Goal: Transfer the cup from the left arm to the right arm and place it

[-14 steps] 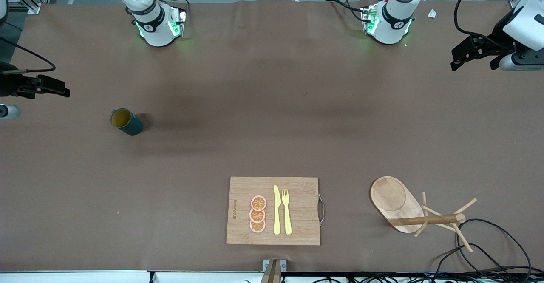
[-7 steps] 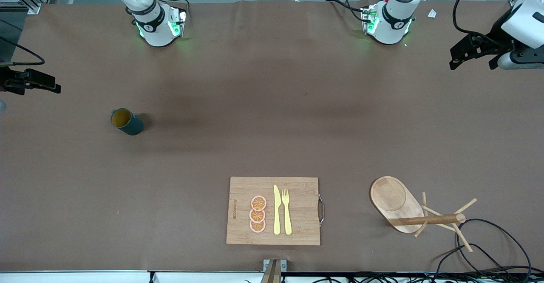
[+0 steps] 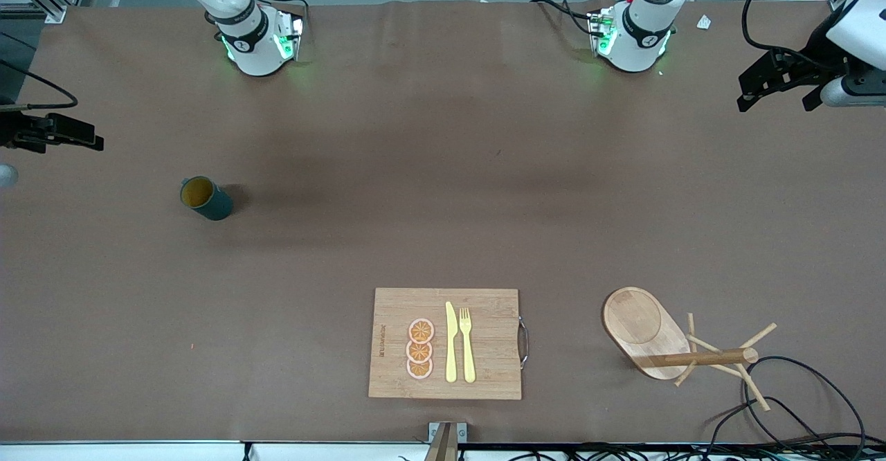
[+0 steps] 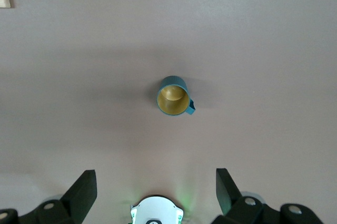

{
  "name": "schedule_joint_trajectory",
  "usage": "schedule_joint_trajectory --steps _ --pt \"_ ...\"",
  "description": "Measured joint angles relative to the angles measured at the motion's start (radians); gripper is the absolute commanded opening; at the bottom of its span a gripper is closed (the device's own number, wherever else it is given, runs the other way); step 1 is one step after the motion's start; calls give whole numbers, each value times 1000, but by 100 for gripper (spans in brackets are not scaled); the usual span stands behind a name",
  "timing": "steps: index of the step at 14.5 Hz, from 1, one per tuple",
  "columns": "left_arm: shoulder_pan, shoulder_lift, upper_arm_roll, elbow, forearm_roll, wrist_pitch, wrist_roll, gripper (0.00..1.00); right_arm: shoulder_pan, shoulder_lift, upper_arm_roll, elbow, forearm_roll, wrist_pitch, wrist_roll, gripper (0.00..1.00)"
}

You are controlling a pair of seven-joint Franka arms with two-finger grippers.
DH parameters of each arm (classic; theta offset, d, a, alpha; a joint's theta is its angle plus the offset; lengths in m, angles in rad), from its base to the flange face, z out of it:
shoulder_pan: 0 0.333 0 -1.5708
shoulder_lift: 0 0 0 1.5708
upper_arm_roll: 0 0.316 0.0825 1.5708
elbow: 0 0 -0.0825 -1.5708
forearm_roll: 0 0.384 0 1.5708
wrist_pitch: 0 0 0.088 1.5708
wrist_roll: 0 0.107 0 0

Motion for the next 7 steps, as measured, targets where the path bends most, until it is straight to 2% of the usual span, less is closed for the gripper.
schedule_joint_trajectory --steps 3,7 --pt "0 2 0 1 0 0 0 100 0 -33 0 -11 0 3 0 100" --pt "0 5 0 1 0 0 0 100 1 -102 1 -81 0 31 -1 100"
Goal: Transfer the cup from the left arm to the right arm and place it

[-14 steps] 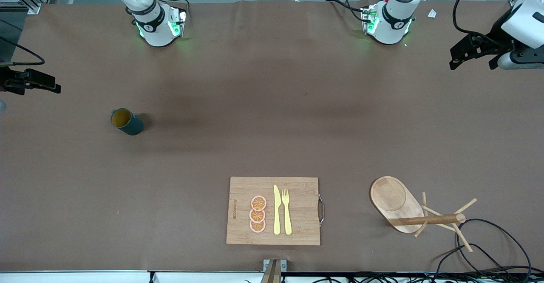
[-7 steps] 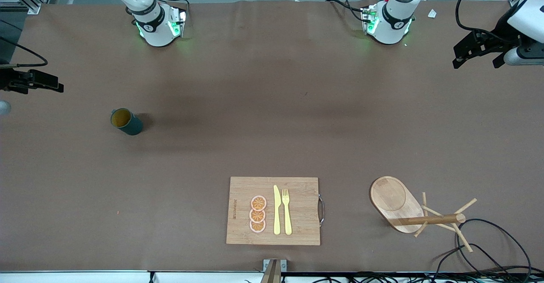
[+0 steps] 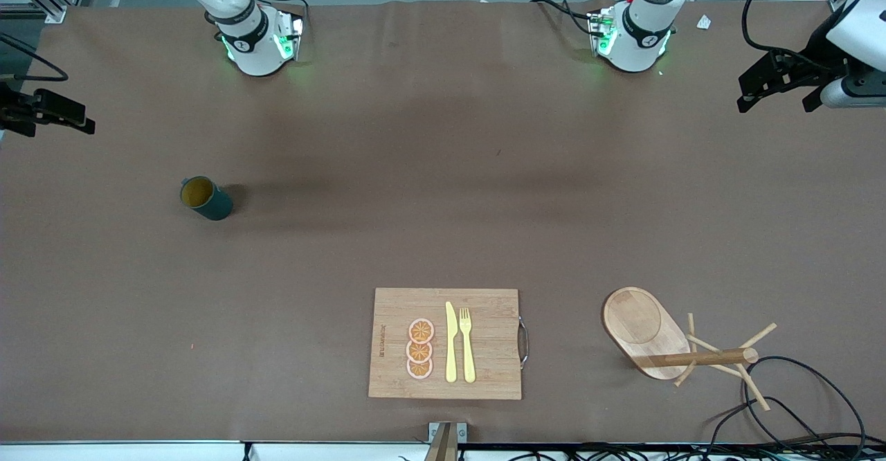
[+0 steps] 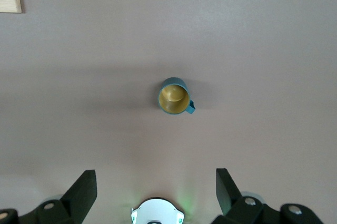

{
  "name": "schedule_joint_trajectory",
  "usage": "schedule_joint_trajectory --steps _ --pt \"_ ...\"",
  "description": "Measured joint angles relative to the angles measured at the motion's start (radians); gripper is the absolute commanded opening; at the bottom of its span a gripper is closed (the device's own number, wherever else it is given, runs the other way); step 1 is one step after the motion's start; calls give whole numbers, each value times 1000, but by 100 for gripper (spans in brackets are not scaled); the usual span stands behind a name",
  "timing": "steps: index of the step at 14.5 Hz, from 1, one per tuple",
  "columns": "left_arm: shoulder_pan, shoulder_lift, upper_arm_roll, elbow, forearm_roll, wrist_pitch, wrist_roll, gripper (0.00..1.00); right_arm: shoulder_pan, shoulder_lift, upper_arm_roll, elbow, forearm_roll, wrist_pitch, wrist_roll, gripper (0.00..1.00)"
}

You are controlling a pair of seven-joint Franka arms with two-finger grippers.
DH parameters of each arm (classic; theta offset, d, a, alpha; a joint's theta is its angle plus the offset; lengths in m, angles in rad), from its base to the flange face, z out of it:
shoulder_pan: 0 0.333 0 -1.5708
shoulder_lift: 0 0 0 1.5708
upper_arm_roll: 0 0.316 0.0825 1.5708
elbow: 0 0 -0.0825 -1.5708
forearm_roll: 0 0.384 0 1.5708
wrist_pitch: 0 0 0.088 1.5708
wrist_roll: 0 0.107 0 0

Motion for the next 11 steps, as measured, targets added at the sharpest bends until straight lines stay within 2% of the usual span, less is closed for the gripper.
schedule_joint_trajectory --steps 11 --pt "-6 5 -2 0 0 0 21 100 15 -70 4 -23 0 9 0 100"
